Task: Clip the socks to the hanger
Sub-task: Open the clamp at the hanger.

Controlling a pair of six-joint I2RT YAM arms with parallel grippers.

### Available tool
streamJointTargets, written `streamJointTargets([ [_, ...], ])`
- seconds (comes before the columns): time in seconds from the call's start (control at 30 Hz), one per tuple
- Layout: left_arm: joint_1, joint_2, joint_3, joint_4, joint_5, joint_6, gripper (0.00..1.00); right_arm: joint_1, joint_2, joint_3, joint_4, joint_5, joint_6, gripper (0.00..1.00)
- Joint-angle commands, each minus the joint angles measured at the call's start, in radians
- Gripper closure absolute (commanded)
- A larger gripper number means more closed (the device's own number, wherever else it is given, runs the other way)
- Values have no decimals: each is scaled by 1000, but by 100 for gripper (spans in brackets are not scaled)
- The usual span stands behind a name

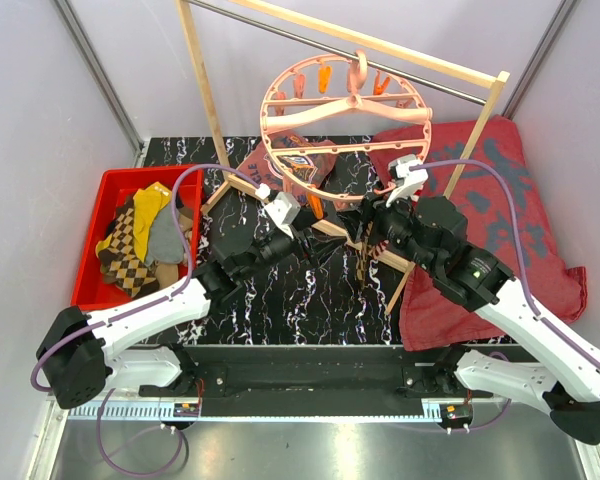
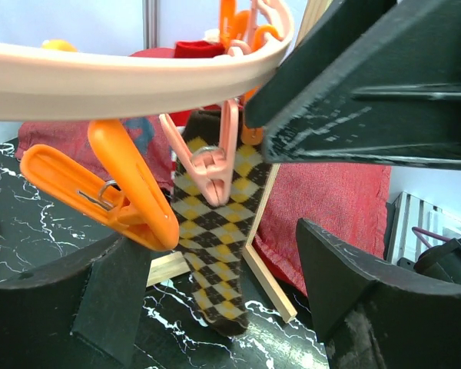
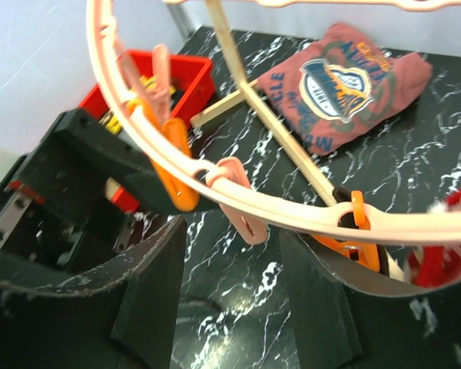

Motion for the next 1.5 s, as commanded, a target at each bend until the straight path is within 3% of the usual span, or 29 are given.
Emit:
streamJointTargets([
  [0.0, -5, 1, 44, 27, 26, 19, 23, 5, 9, -14, 125, 92, 6, 40],
  [0.5, -26, 3, 47, 17, 19, 37, 22, 5, 18, -69, 221, 190, -17, 39],
  [1.03, -57, 6, 56, 3, -3, 65, 22, 5, -12, -125, 246, 269, -67, 61],
  [1.2, -66, 6, 41, 7, -9, 80, 21, 5, -28, -131, 255, 263, -81, 73],
  [1.47, -71, 27, -26, 135, 0, 120, 21, 5, -69, -140, 258, 226, -69, 86],
])
